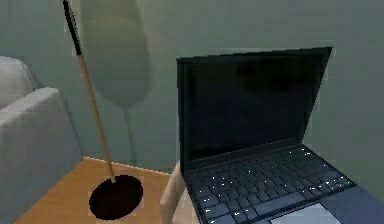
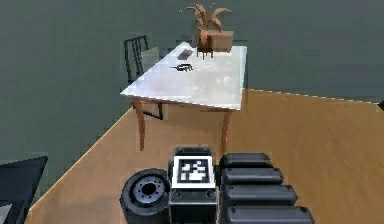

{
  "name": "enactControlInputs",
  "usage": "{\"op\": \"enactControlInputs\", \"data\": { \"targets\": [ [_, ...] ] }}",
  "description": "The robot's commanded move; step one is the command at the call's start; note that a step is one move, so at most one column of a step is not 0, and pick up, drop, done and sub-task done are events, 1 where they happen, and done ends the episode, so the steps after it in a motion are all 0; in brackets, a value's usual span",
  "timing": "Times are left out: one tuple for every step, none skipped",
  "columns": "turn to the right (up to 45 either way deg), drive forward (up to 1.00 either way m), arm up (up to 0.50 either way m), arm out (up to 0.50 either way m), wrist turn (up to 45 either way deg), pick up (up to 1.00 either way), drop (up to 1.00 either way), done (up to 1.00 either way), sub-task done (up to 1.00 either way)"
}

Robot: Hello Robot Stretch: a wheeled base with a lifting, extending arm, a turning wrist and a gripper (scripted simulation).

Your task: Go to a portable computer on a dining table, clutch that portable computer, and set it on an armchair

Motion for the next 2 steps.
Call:
{"op": "enactControlInputs", "data": {
  "targets": [
    [-21.0, 0.00, 0.00, 0.00, 0.0, 0.00, 0.00, 0.00, 0.00],
    [45.0, 0.00, 0.00, 0.00, 0.0, 0.00, 0.00, 0.00, 0.00]
  ]
}}
